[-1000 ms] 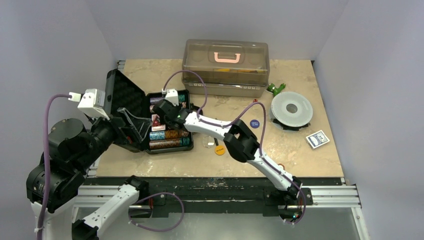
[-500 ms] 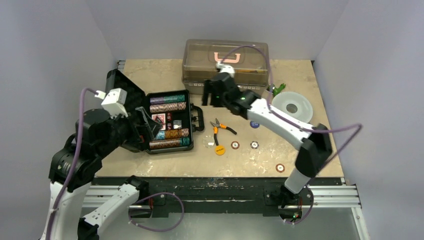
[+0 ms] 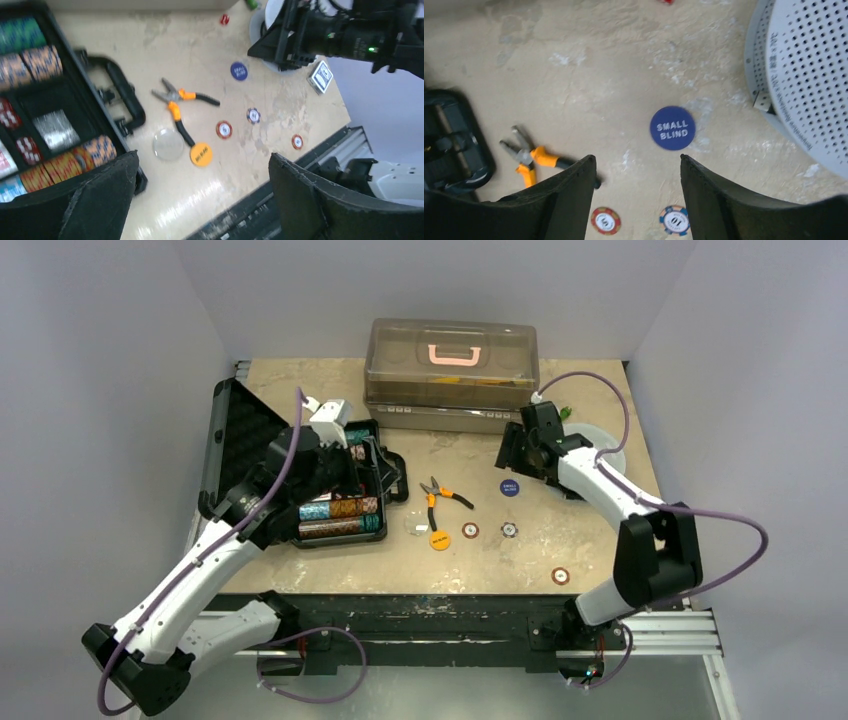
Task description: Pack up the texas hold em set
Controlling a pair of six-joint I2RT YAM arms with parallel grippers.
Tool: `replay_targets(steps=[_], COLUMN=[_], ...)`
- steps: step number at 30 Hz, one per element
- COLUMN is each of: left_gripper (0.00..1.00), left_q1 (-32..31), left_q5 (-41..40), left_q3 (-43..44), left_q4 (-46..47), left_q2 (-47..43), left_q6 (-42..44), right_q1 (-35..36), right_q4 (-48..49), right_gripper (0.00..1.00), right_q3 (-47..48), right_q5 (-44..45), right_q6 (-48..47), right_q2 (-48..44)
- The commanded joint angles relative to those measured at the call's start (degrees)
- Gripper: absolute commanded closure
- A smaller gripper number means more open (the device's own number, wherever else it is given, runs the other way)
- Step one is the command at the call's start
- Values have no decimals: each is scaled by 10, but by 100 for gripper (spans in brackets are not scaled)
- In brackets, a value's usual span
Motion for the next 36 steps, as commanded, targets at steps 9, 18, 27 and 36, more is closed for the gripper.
replay_targets(steps=[9,18,27,36], left_gripper=[27,6,3,3], left_q1=[-59,-58,-58,-58], left_q5=[-152,-149,-132,-132], left_q3=[-18,14,45,34], left_q4=[205,144,105,74], left_q2=[55,71,60,39], left_q6=[196,198,197,178], right_q1=[-60,-60,-60,-60], right_q4=[99,214,292,311], right_gripper=[50,51,53,59], right_q3=[81,84,75,78], right_q5=[-22,72,120,152], right_q6=[21,9,31,34], right_q2=[165,230,270,294])
